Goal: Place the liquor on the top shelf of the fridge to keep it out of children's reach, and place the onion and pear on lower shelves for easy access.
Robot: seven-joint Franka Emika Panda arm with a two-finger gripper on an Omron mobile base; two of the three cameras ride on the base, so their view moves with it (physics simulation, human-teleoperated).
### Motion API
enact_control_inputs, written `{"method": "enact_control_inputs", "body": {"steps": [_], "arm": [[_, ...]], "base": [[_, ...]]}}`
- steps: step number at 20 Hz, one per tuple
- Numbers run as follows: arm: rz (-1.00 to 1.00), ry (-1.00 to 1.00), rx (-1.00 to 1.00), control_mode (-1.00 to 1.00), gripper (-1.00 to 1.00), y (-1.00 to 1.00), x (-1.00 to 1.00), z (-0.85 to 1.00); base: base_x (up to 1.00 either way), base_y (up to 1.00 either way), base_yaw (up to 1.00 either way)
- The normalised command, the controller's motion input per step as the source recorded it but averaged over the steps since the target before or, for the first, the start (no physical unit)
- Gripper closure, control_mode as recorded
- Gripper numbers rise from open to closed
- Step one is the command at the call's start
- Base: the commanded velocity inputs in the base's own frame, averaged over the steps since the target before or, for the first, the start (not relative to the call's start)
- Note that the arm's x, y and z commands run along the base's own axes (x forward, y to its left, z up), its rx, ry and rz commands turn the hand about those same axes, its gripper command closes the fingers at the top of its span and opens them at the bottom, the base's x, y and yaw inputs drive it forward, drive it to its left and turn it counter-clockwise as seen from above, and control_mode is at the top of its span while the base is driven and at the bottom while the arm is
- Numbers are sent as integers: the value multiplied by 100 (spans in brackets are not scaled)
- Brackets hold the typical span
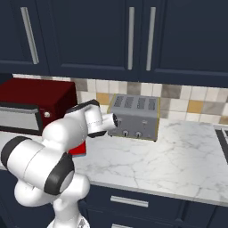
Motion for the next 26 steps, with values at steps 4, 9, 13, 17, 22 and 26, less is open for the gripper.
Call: {"method": "enact_control_inputs", "body": {"steps": [4, 9, 13, 17, 22, 26], "arm": [[2, 0, 0, -100, 100, 0, -11, 13], [0, 0, 0, -100, 100, 0, -31, 75], [-2, 1, 0, -100, 100, -8, -41, 100], [-18, 5, 0, -100, 100, -21, -58, 93], [-28, 0, -3, -100, 100, -12, -68, 35], [-26, -14, -1, -100, 100, 0, -52, 22]], "base": [[0, 0, 0], [0, 0, 0], [0, 0, 0], [0, 0, 0], [0, 0, 0], [0, 0, 0]]}}
